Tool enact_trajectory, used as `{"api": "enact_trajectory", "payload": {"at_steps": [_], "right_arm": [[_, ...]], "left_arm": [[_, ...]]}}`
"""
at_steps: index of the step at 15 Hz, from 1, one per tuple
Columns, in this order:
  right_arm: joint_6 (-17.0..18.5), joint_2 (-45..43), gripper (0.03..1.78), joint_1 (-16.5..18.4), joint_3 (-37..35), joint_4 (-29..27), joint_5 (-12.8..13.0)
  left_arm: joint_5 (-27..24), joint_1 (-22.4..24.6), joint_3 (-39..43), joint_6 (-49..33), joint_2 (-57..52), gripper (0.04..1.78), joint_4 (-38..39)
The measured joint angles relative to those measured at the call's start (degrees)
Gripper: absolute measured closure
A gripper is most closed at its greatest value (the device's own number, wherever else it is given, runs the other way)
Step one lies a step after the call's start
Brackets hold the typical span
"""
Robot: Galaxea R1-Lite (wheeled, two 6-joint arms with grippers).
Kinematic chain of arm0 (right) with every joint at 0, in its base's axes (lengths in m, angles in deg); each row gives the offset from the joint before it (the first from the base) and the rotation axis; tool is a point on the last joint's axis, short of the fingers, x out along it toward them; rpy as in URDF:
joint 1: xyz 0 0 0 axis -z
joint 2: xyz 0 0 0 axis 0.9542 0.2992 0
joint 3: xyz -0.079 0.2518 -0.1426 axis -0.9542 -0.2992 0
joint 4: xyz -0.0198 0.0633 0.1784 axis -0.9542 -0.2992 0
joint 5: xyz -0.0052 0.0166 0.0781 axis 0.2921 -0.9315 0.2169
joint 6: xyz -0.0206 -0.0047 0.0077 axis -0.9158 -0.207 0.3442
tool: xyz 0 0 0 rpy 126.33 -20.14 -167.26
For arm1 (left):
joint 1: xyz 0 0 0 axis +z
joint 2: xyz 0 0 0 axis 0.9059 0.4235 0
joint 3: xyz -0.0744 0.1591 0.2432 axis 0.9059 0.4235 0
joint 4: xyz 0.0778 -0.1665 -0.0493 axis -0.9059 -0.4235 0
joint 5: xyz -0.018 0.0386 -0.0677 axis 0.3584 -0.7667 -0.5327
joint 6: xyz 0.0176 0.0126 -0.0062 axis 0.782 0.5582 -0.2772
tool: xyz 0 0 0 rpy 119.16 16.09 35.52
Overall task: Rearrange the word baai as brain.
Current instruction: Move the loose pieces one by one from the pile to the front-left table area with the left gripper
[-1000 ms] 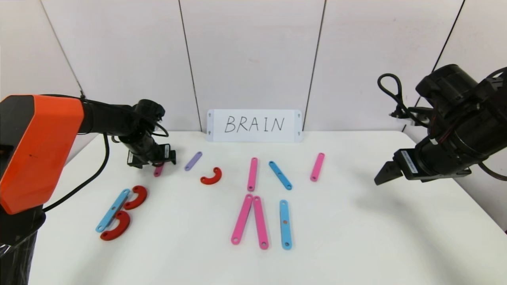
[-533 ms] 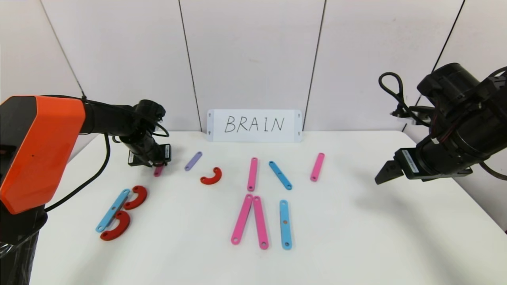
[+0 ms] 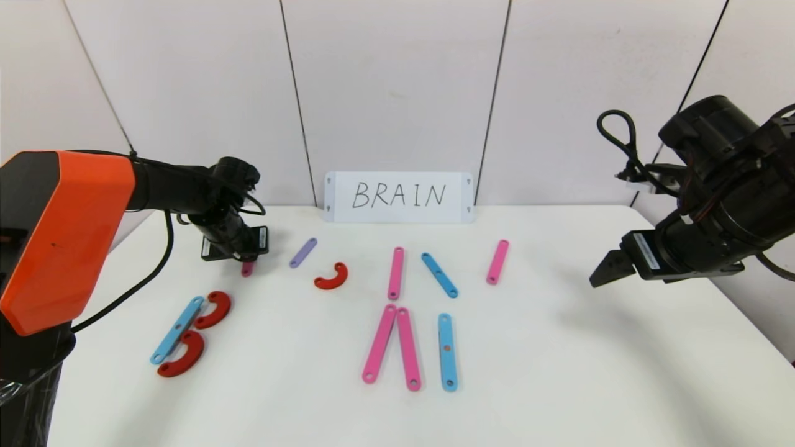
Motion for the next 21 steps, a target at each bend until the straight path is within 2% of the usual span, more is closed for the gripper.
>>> {"api": "enact_trajectory", "payload": {"at_steps": [3, 7, 9, 15, 21], "right_arm": [[0.02, -0.05, 0.10, 0.00, -0.05, 0.00, -0.06], [0.00, -0.20, 0.10, -0.07, -0.09, -0.02, -0.05], [0.00, -0.90, 0.10, -0.18, -0.41, -0.05, -0.13], [0.02, -4.83, 0.10, -1.13, -2.18, -0.02, 0.00], [0.09, -12.81, 0.10, -2.69, -9.18, 0.05, -0.09]], "left_arm": [[-0.23, -0.04, 0.34, -0.89, -1.08, 1.55, -0.55], [-5.30, -1.00, 4.06, -0.99, -6.92, 1.55, -2.69], [-5.88, -2.45, 7.52, -0.99, -11.17, 1.55, -3.41], [-5.71, -7.47, 26.79, -0.59, -26.47, 1.55, -2.61], [-5.57, -9.42, 45.76, -0.39, -41.92, 1.55, 0.02]]}}
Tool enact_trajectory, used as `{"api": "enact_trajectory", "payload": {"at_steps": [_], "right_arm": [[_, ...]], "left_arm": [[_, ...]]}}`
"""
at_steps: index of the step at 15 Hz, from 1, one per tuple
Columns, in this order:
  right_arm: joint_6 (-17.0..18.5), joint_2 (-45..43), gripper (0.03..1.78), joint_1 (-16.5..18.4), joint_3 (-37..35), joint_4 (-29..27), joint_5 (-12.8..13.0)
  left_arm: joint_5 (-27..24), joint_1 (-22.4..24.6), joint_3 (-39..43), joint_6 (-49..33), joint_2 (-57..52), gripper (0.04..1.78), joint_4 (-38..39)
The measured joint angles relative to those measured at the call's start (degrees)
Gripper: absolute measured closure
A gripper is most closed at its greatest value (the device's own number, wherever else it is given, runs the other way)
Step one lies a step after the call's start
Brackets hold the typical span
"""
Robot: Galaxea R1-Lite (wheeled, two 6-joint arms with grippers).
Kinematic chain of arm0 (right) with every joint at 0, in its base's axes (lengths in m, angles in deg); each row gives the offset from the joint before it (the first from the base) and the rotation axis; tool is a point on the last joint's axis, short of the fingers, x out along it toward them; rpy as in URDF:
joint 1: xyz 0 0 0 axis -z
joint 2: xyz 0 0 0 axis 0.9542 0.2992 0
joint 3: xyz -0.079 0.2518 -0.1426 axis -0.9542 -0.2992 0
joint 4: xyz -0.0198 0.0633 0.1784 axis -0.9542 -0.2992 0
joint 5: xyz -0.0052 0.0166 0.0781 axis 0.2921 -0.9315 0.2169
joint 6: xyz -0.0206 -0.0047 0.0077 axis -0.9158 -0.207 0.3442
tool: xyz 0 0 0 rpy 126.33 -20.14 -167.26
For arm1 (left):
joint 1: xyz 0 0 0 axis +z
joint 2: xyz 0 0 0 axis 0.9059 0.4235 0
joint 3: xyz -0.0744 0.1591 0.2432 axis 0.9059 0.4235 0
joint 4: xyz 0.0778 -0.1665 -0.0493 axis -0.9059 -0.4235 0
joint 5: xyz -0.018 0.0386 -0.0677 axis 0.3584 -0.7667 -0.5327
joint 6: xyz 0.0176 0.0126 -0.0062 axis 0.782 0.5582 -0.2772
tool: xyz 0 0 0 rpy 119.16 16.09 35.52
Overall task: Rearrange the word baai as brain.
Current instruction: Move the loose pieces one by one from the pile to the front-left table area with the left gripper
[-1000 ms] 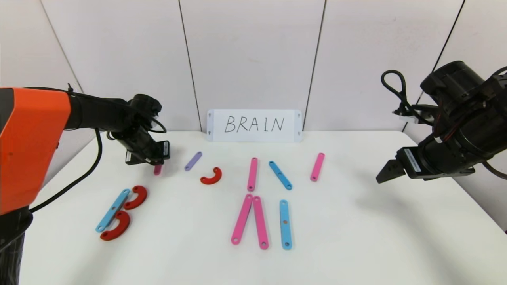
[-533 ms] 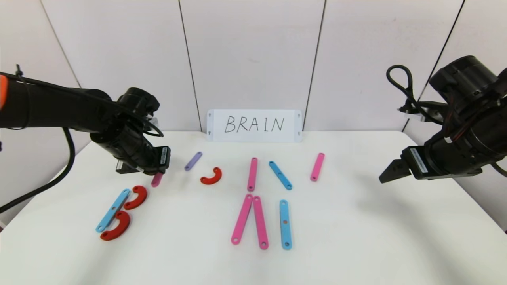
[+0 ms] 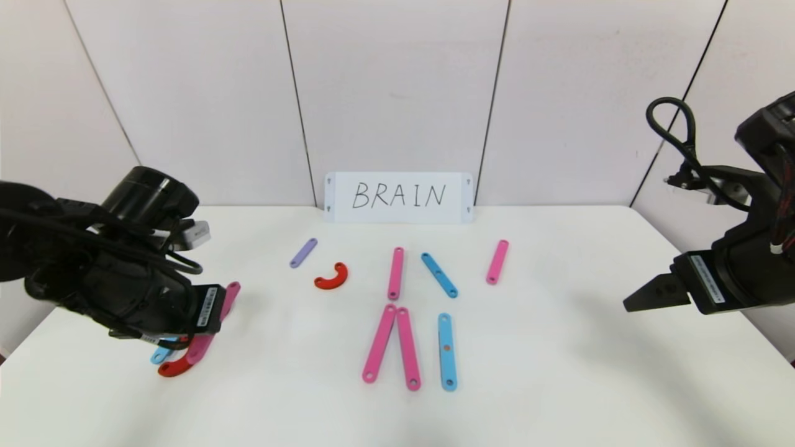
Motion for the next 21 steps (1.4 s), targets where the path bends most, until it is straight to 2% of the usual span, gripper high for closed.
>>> {"api": "enact_trajectory", "payload": {"at_steps": [4, 11, 18, 21], "right_arm": [[0.02, -1.88, 0.10, -1.11, -0.61, 0.01, 0.00], [-0.02, -1.93, 0.10, -1.35, -0.72, 0.04, -0.09], [-0.06, -1.22, 0.10, -1.68, -1.10, 1.08, -0.02], [-0.06, -1.13, 0.10, -1.77, -1.85, 2.51, 0.04]], "left_arm": [[-0.26, -1.66, 10.11, 0.02, -4.55, 1.55, 8.85], [-0.13, -4.17, 18.21, 0.09, -4.83, 1.55, 16.47], [0.11, -4.06, 22.14, 0.04, 0.88, 1.55, 28.28], [0.33, -4.01, 22.27, -0.30, 2.19, 1.55, 29.75]]}}
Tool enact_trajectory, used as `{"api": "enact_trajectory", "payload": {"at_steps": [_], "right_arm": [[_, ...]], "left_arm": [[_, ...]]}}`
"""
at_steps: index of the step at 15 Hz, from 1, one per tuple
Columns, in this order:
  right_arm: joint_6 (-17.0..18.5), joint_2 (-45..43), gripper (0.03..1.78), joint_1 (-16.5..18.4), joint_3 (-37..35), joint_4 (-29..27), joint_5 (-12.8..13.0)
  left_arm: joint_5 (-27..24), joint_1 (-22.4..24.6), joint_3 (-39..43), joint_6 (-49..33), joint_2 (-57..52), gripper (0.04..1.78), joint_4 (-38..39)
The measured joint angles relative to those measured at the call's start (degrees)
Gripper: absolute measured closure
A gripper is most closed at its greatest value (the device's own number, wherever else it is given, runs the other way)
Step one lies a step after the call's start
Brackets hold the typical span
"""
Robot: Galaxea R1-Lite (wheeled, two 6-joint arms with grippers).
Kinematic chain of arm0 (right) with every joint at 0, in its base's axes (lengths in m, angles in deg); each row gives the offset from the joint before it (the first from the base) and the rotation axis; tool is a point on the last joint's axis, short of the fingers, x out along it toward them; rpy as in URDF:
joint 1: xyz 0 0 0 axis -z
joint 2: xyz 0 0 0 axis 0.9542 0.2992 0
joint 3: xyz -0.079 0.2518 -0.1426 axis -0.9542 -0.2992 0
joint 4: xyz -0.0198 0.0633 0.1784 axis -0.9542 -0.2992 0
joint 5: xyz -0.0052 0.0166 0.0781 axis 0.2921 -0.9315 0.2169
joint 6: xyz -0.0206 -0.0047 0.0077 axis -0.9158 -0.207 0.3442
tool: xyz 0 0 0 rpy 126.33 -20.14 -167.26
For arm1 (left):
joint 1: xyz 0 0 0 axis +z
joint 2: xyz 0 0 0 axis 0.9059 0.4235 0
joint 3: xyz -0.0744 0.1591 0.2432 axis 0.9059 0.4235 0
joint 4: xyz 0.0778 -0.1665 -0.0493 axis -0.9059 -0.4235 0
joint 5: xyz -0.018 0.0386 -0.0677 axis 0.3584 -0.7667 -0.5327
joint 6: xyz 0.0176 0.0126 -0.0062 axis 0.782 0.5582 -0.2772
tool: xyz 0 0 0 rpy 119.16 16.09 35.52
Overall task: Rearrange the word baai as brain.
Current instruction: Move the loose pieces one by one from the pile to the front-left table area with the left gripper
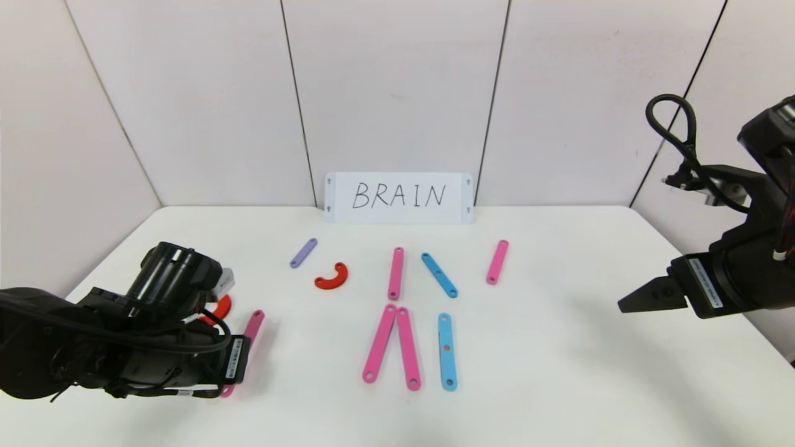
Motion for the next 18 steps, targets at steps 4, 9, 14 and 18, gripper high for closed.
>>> {"api": "enact_trajectory", "payload": {"at_steps": [4, 9, 14, 18], "right_arm": [[-0.02, 0.02, 0.10, 0.02, -0.22, 0.02, 0.02], [-0.02, 0.02, 0.10, -0.02, -0.22, 0.06, 0.00], [-0.02, 0.09, 0.10, 0.05, -0.29, 0.06, -0.04], [-0.02, 0.28, 0.10, 0.06, -0.24, 0.06, 0.02]], "left_arm": [[-0.09, 0.20, 0.52, 0.22, 1.16, 1.55, 2.41], [-0.24, 2.18, 0.22, 2.40, 2.95, 1.55, 4.99], [-0.50, 2.44, 0.39, 2.38, 4.85, 1.55, 6.83], [-0.88, 2.24, 0.09, 2.21, 5.35, 1.55, 7.00]]}}
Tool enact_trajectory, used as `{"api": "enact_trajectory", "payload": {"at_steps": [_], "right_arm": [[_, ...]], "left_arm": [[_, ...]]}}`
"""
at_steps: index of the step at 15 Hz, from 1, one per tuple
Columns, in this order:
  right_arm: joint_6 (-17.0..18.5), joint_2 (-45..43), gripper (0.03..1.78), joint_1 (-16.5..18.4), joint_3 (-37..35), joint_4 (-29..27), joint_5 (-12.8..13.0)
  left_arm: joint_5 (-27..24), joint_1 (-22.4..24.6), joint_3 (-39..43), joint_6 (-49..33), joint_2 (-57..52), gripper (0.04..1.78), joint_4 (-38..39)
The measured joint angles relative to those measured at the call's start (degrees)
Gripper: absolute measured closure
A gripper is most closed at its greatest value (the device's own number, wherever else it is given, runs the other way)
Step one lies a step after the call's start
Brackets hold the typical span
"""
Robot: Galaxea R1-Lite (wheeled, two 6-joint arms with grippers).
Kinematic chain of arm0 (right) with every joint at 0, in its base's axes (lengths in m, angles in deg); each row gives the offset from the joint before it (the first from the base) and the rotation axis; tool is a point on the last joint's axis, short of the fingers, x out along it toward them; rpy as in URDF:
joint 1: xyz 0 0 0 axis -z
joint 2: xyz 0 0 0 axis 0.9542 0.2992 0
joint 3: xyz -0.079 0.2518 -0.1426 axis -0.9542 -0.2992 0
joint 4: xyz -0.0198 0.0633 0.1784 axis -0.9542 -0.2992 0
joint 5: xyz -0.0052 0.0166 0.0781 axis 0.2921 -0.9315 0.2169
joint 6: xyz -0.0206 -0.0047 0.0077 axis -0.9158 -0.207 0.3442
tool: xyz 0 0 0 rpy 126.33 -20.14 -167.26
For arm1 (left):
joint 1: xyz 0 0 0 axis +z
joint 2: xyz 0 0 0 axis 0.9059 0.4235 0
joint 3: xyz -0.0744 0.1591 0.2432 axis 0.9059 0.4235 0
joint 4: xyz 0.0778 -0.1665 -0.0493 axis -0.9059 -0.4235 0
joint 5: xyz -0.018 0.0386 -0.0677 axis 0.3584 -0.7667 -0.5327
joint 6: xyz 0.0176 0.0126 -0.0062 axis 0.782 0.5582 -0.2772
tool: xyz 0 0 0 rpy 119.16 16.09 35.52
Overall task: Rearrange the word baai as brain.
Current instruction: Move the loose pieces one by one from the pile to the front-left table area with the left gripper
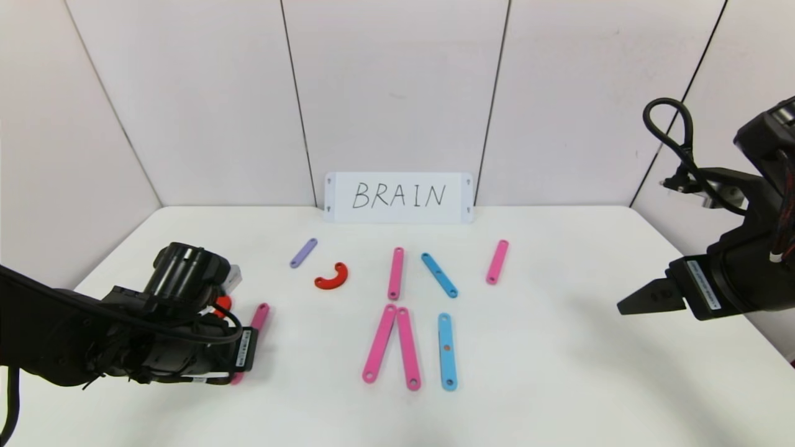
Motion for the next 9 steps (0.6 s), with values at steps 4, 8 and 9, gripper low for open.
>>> {"api": "enact_trajectory", "payload": {"at_steps": [4, 8, 9], "right_arm": [[0.02, -0.04, 0.10, -0.01, 0.02, 0.00, -0.02], [0.02, -0.17, 0.10, -0.01, 0.02, 0.00, -0.04], [0.02, -0.22, 0.10, -0.01, 0.02, 0.00, -0.06]], "left_arm": [[0.05, -0.67, -0.12, -0.20, 0.63, 1.55, 0.16], [0.29, -1.55, -0.67, -0.71, 1.35, 1.55, 0.29], [0.29, -1.66, -0.83, -0.77, 1.55, 1.55, 0.30]]}}
